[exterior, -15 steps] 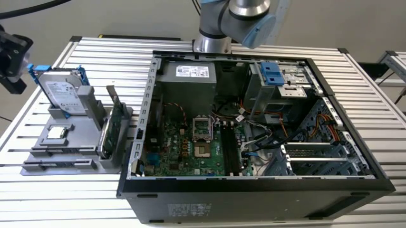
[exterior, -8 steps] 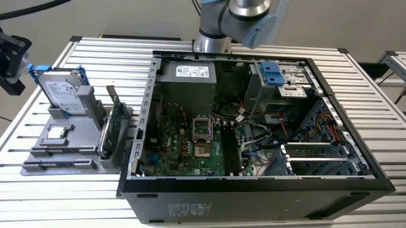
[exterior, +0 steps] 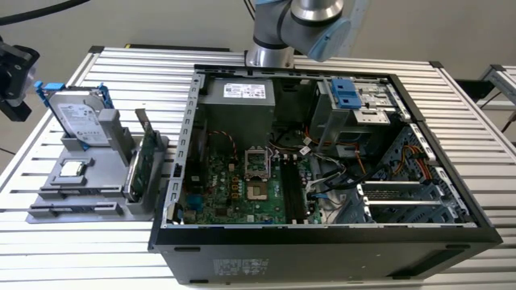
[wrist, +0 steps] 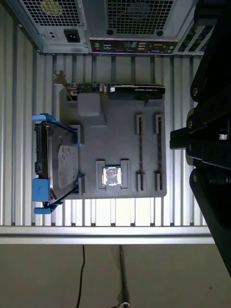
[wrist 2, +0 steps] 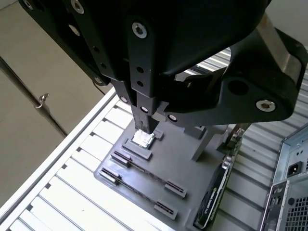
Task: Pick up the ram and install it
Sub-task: 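Pick up the ram and move it above insertion slot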
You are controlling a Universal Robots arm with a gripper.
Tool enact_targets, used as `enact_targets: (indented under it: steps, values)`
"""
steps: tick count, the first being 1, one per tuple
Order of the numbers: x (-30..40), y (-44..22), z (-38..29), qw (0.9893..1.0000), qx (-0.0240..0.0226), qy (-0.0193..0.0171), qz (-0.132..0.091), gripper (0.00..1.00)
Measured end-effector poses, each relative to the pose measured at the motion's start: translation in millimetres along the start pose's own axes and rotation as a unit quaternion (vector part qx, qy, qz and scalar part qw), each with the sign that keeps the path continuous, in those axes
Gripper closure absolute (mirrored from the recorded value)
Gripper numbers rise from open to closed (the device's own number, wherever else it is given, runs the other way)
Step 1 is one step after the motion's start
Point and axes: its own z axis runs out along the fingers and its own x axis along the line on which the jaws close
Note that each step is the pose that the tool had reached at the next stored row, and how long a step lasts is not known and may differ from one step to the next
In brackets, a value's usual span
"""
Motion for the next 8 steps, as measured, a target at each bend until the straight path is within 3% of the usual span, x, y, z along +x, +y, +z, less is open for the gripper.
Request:
enact_targets:
  steps: [8]
  values:
    - [0.0,0.0,0.0,1.0,0.0,0.0,0.0,1.0]
